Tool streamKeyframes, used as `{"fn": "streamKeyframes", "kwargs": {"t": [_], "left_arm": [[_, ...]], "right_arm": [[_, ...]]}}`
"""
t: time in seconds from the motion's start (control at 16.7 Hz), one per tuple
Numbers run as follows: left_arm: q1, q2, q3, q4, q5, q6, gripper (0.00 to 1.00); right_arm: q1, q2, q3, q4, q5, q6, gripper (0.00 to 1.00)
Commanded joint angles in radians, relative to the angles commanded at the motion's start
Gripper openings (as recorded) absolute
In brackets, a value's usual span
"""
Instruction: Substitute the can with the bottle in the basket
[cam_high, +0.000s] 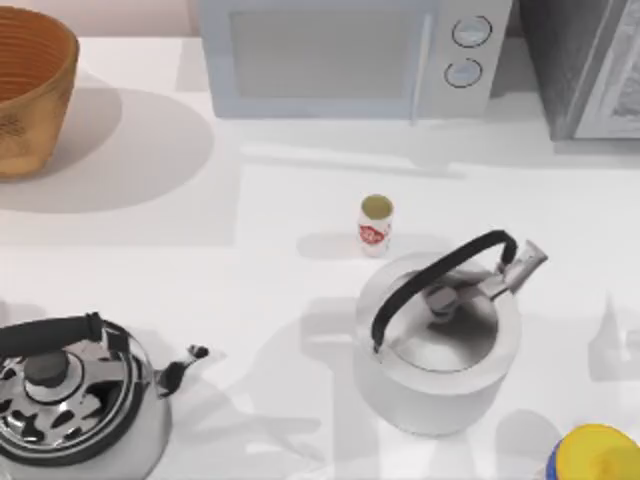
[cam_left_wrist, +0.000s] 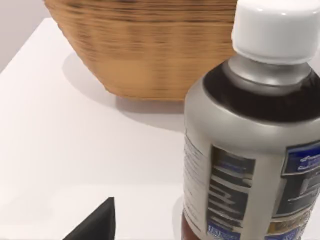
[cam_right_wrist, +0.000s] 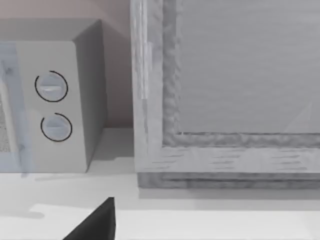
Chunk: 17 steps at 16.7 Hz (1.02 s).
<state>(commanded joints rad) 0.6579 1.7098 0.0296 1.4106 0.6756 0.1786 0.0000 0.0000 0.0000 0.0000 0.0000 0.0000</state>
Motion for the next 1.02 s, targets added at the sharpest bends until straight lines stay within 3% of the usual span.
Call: {"fn": "streamKeyframes", "kwargs": {"t": [0.36, 0.66, 1.02], "left_arm": [[-0.011, -0.003, 0.015, -0.012, -0.012, -0.004, 1.00], [-0.101, 0.038, 0.120, -0.059, -0.096, -0.031, 1.00], [-0.176, 0.184, 0.186, 0.030, -0.166, -0.055, 1.00]], "right_arm": [[0.000, 0.000, 0.000, 0.000, 0.000, 0.000, 1.00], [0.000, 0.000, 0.000, 0.000, 0.000, 0.000, 1.00], [0.000, 0.000, 0.000, 0.000, 0.000, 0.000, 1.00]]}}
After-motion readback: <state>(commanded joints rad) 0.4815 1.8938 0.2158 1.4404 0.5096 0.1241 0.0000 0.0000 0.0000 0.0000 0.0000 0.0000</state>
